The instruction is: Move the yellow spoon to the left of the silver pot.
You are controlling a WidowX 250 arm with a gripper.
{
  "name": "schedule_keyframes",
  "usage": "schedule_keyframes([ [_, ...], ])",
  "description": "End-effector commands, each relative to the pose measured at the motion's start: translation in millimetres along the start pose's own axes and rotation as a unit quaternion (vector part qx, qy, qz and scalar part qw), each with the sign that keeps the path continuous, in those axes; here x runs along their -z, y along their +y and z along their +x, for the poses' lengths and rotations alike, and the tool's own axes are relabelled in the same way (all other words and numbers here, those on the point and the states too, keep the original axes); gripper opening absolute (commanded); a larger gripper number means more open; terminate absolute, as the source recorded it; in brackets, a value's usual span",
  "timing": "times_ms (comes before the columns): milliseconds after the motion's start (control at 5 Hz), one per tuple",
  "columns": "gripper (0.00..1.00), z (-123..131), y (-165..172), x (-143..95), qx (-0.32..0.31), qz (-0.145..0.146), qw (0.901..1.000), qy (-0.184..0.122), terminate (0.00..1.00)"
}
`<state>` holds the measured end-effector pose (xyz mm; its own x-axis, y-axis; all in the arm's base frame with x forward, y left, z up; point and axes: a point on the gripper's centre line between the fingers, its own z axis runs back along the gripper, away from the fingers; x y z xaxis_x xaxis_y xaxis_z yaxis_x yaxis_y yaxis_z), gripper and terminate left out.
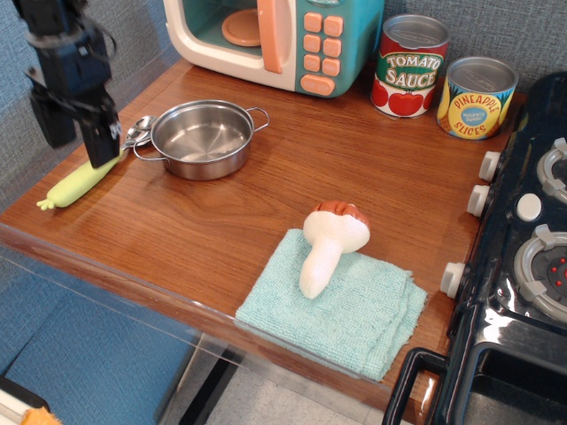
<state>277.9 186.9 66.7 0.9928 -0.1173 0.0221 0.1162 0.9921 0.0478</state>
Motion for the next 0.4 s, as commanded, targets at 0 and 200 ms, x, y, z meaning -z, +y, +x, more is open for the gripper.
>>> schedule_keyframes([
  [0, 1.0, -6.1, 6.8, -39.1, -0.005, 0.013, 0.9995, -0.029, 0.0],
  [200, 1.0, -6.1, 6.8, -39.1, -0.005, 0.013, 0.9995, -0.029, 1.0],
])
